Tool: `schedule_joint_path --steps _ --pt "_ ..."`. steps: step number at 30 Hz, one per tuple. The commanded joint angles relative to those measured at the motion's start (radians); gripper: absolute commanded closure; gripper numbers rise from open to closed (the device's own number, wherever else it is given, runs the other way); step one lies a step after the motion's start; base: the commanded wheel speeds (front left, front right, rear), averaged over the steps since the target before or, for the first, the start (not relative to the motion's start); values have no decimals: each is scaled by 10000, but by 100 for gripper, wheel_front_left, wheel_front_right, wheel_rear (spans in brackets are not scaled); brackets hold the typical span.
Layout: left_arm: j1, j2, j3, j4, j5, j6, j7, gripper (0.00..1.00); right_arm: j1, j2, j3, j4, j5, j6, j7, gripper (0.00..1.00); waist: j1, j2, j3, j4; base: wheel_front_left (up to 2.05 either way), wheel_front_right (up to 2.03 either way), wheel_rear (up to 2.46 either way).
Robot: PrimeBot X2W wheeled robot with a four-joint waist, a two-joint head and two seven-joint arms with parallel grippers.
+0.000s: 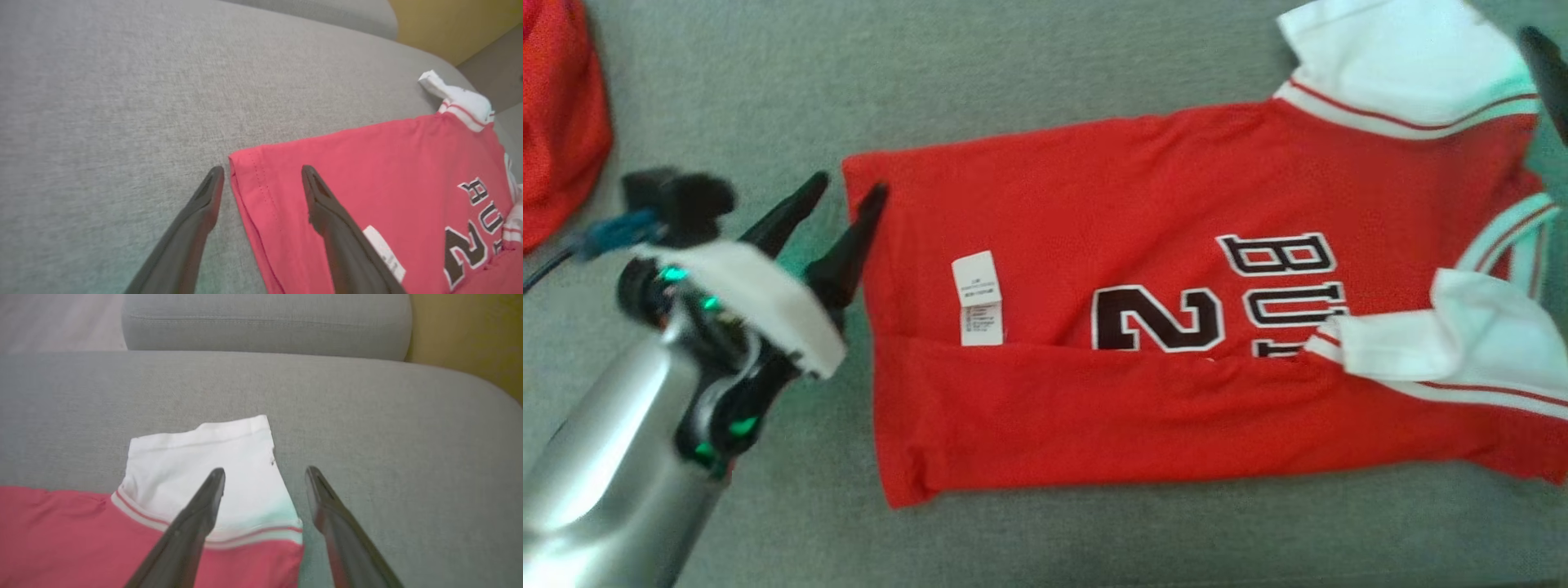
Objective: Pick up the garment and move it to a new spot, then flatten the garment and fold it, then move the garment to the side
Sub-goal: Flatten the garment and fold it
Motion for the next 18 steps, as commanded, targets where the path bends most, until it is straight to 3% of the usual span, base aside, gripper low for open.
schedule_joint_path --steps 1,10,18 --pt "-863 1 -3 375 406 -151 211 0 -775 165 306 495 -686 71 -106 0 -4 0 552 430 0 0 0" --pt "-2179 -758 -939 1662 742 -826 615 0 -2402 651 542 3649 -1831 71 -1255 0 -4 0 851 878 0 0 0" --pt "-2357 -822 -1345 1813 642 -1080 1014 0 -2922 996 771 4949 -1707 71 -1536 0 -4 0 790 891 0 0 0"
